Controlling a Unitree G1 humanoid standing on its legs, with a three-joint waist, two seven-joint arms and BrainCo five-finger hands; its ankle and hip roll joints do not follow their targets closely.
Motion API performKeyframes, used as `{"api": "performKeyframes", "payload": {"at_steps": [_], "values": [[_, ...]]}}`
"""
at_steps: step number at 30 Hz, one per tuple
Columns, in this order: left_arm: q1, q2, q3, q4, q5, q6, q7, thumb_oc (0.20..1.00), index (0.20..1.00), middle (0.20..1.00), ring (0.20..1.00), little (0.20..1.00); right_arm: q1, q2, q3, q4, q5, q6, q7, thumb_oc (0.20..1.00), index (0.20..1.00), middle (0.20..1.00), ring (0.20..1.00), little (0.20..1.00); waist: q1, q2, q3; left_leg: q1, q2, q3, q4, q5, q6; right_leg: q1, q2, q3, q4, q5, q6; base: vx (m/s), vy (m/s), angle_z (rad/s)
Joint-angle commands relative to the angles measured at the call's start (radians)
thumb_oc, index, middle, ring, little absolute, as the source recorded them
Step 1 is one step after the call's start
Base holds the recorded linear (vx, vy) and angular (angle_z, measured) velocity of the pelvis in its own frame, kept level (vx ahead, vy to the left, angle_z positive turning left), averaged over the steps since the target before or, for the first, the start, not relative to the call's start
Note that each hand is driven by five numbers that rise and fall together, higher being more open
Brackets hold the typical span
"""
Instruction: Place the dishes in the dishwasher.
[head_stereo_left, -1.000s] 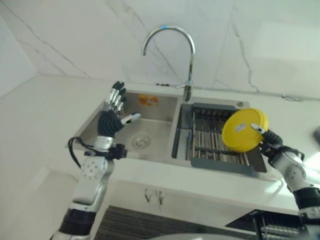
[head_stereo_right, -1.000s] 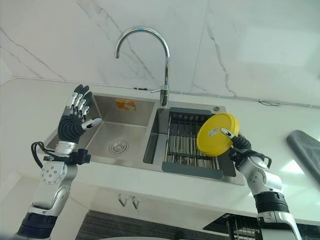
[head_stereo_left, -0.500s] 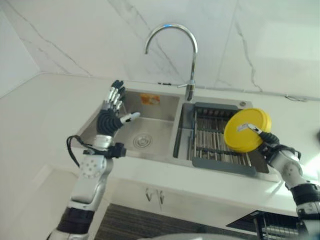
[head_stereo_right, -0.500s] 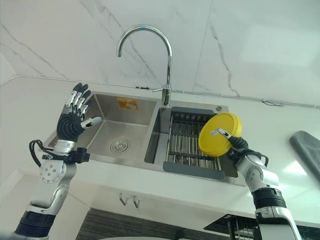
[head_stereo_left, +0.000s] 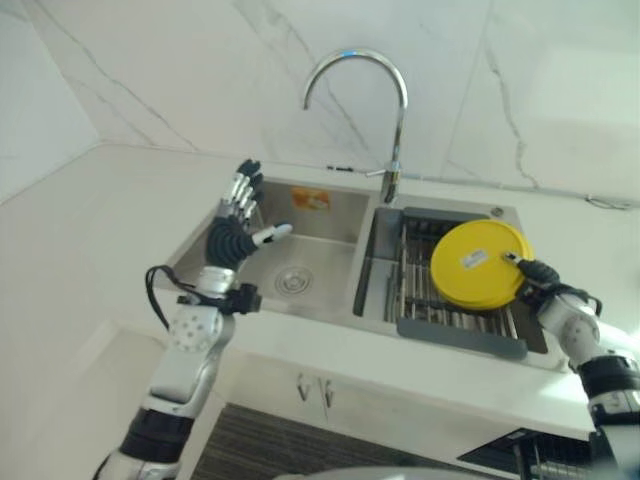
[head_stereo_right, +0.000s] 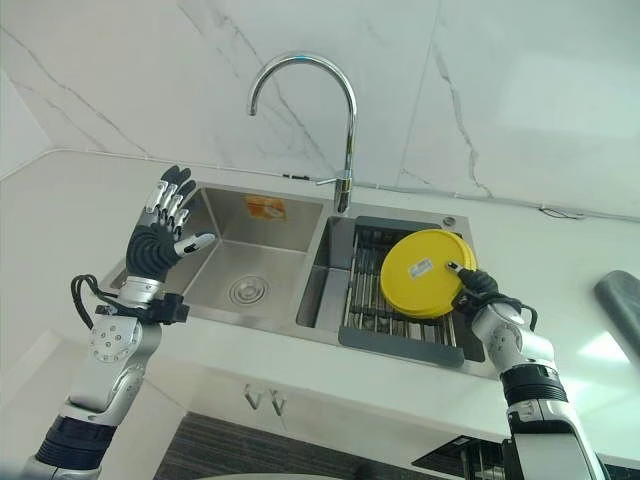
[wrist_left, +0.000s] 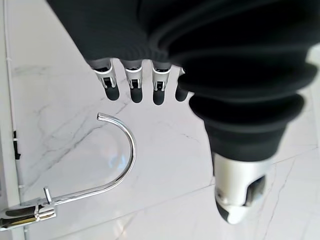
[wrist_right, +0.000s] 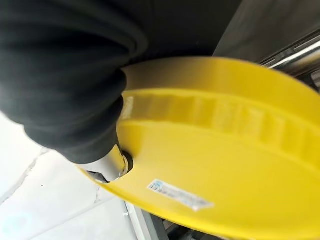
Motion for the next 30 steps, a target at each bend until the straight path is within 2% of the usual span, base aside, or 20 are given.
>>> {"api": "performKeyframes", "payload": {"at_steps": [1, 7, 14, 20, 24, 26, 27, 28, 29, 30], "values": [[-0.082, 0.048, -0.02, 0.006, -0.024, -0.036, 0.013, 1.0, 1.0, 1.0, 1.0, 1.0, -0.131, -0.025, -0.024, 0.003, 0.028, -0.132, -0.031, 0.2, 0.2, 0.2, 0.2, 0.2, 0.015, -0.032, -0.005, 0.006, -0.022, -0.013, 0.007, -0.095, 0.015, 0.086, -0.013, -0.044, 0.007, -0.14, 0.022, 0.0, 0.0, 0.0], [-0.076, 0.046, -0.026, 0.004, -0.024, -0.045, 0.024, 1.0, 1.0, 1.0, 1.0, 1.0, -0.116, 0.006, -0.044, -0.04, 0.069, -0.187, -0.093, 0.2, 0.2, 0.2, 0.2, 0.2, 0.014, -0.027, -0.006, 0.007, -0.023, -0.013, 0.007, -0.096, 0.017, 0.086, -0.014, -0.044, 0.007, -0.14, 0.022, -0.01, 0.003, 0.01], [-0.07, 0.038, -0.019, 0.013, -0.022, -0.064, 0.018, 1.0, 1.0, 1.0, 1.0, 1.0, -0.073, 0.051, -0.086, -0.099, 0.206, -0.236, -0.067, 0.2, 0.2, 0.2, 0.2, 0.2, 0.006, -0.027, -0.008, 0.009, -0.015, -0.001, 0.007, -0.093, 0.016, 0.087, -0.008, -0.048, 0.007, -0.142, 0.017, -0.01, -0.02, 0.0], [-0.031, 0.028, 0.011, 0.008, -0.006, -0.068, -0.001, 1.0, 1.0, 1.0, 1.0, 1.0, 0.031, 0.119, -0.147, -0.307, 0.318, -0.285, -0.042, 0.2, 0.2, 0.2, 0.2, 0.2, -0.013, -0.025, -0.013, 0.013, 0.001, 0.013, 0.007, -0.085, 0.011, 0.082, 0.01, -0.032, 0.007, -0.147, 0.009, -0.04, -0.12, 0.01], [0.016, 0.018, 0.045, -0.002, -0.006, -0.067, -0.015, 1.0, 1.0, 1.0, 1.0, 1.0, 0.093, 0.176, -0.168, -0.444, 0.31, -0.31, -0.017, 0.2, 0.2, 0.2, 0.2, 0.2, -0.027, -0.016, -0.014, 0.014, 0.015, 0.026, 0.007, -0.073, 0.004, 0.074, 0.024, -0.013, 0.007, -0.15, 0.001, -0.03, -0.133, -0.02], [0.06, 0.009, 0.076, -0.015, 0.003, -0.091, -0.02, 1.0, 1.0, 1.0, 1.0, 1.0, 0.146, 0.208, -0.184, -0.558, 0.316, -0.321, -0.01, 0.2, 0.2, 0.2, 0.2, 0.2, -0.041, -0.01, -0.013, 0.006, 0.021, 0.03, 0.007, -0.058, -0.003, 0.067, 0.029, -0.002, 0.007, -0.146, 0.002, -0.11, -0.055, -0.02], [0.09, -0.005, 0.103, -0.029, -0.024, -0.126, -0.016, 1.0, 1.0, 1.0, 1.0, 1.0, 0.205, 0.23, -0.211, -0.641, 0.356, -0.334, 0.021, 0.2, 0.2, 0.2, 0.2, 0.2, -0.053, -0.01, -0.013, -0.001, 0.02, 0.009, 0.007, -0.052, -0.006, 0.054, 0.03, 0.014, 0.007, -0.14, 0.002, -0.2, -0.003, 0.01], [0.094, -0.009, 0.107, -0.034, -0.025, -0.129, -0.017, 1.0, 1.0, 1.0, 1.0, 1.0, 0.211, 0.233, -0.216, -0.651, 0.361, -0.333, 0.026, 0.2, 0.2, 0.2, 0.2, 0.2, -0.054, -0.011, -0.012, -0.004, 0.018, 0.006, 0.007, -0.042, -0.006, 0.046, 0.03, 0.019, 0.007, -0.131, -0.002, -0.29, 0.084, -0.03], [0.11, -0.024, 0.122, -0.046, -0.019, -0.156, -0.019, 1.0, 1.0, 1.0, 1.0, 1.0, 0.222, 0.241, -0.225, -0.685, 0.369, -0.341, 0.054, 0.2, 0.2, 0.2, 0.2, 0.2, -0.052, -0.03, -0.001, -0.029, -0.006, -0.02, 0.106, -0.06, -0.007, 0.031, 0.02, 0.06, 0.007, -0.119, -0.01, -0.22, 0.087, -0.12], [0.112, -0.028, 0.123, -0.049, -0.013, -0.16, -0.015, 1.0, 1.0, 1.0, 1.0, 1.0, 0.225, 0.24, -0.225, -0.694, 0.369, -0.342, 0.056, 0.2, 0.2, 0.2, 0.2, 0.2, -0.05, -0.039, 0.002, -0.047, -0.019, -0.036, 0.177, -0.062, -0.006, 0.027, 0.016, 0.07, 0.007, -0.114, -0.013, -0.27, 0.157, -0.27]]}}
